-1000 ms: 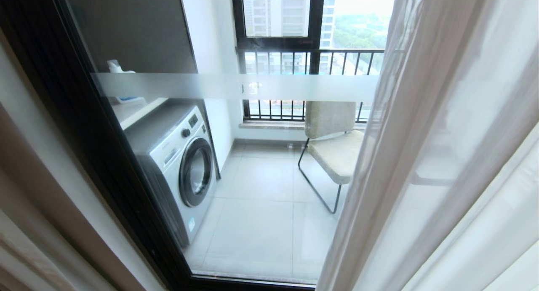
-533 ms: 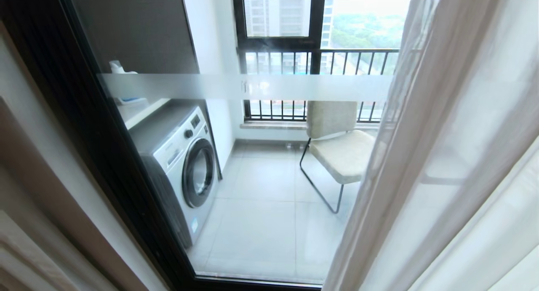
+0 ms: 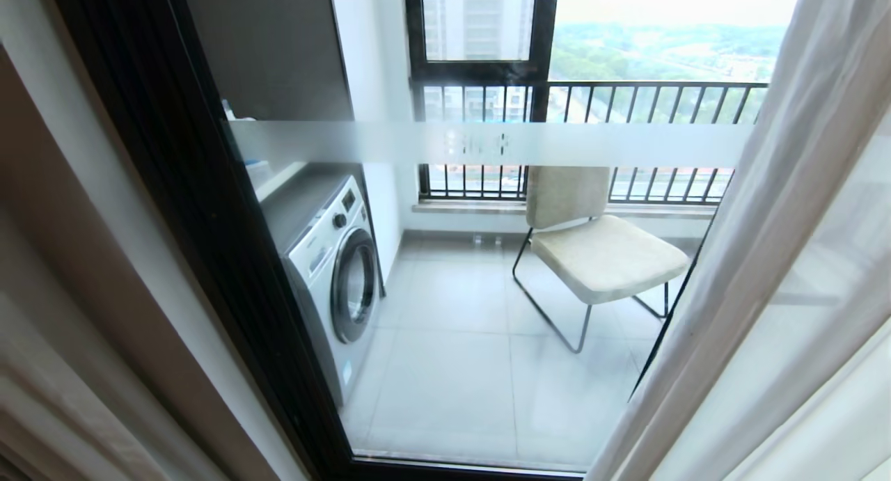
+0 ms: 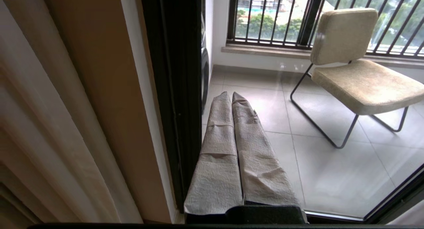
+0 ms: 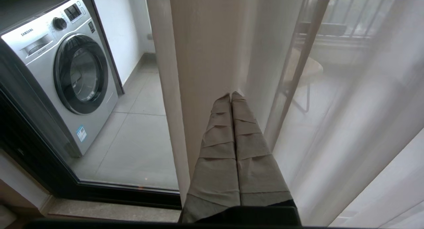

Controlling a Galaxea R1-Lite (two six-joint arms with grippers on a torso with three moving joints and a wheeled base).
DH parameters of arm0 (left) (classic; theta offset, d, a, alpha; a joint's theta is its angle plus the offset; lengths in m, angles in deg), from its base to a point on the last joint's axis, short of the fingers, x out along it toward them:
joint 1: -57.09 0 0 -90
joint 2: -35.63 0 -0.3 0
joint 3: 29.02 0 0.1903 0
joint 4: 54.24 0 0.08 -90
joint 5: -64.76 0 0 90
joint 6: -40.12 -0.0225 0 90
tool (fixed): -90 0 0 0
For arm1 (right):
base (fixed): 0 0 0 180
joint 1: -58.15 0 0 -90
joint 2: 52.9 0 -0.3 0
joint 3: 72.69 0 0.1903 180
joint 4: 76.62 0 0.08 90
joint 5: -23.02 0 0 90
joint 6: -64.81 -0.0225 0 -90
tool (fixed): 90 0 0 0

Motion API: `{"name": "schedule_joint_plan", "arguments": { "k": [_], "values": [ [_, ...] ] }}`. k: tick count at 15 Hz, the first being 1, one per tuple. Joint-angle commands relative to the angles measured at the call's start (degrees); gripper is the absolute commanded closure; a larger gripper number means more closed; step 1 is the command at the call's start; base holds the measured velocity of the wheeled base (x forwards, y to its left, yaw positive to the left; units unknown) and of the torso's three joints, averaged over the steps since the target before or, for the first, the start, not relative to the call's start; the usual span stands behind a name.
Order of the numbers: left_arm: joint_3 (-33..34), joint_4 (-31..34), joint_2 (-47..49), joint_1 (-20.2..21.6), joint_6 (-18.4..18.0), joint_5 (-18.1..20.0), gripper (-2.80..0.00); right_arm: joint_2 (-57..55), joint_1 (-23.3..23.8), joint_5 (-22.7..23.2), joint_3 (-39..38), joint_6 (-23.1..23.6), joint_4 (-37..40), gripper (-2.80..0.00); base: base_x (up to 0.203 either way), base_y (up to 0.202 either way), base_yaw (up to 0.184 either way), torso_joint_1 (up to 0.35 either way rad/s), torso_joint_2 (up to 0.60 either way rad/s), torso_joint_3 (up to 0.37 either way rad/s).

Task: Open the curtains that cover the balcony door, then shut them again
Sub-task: Close the inner curtains on both sides

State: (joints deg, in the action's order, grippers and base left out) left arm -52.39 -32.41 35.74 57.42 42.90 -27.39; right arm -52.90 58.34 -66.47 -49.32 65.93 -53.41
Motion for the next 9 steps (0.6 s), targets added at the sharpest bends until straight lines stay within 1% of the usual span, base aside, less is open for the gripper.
{"name": "schedule_joint_plan", "arguments": {
  "k": [1, 9],
  "values": [
    [0.0, -0.05, -0.02, 0.02, 0.03, -0.05, 0.0, 0.0, -0.01, 0.02, 0.0, 0.02, -0.02, 0.0, 0.0, 0.181, 0.007, 0.005, 0.0, 0.005],
    [0.0, -0.05, -0.02, 0.02, 0.03, -0.05, 0.0, 0.0, -0.01, 0.02, 0.0, 0.02, -0.02, 0.0, 0.0, 0.192, 0.001, 0.003, 0.0, 0.004]
  ]
}}
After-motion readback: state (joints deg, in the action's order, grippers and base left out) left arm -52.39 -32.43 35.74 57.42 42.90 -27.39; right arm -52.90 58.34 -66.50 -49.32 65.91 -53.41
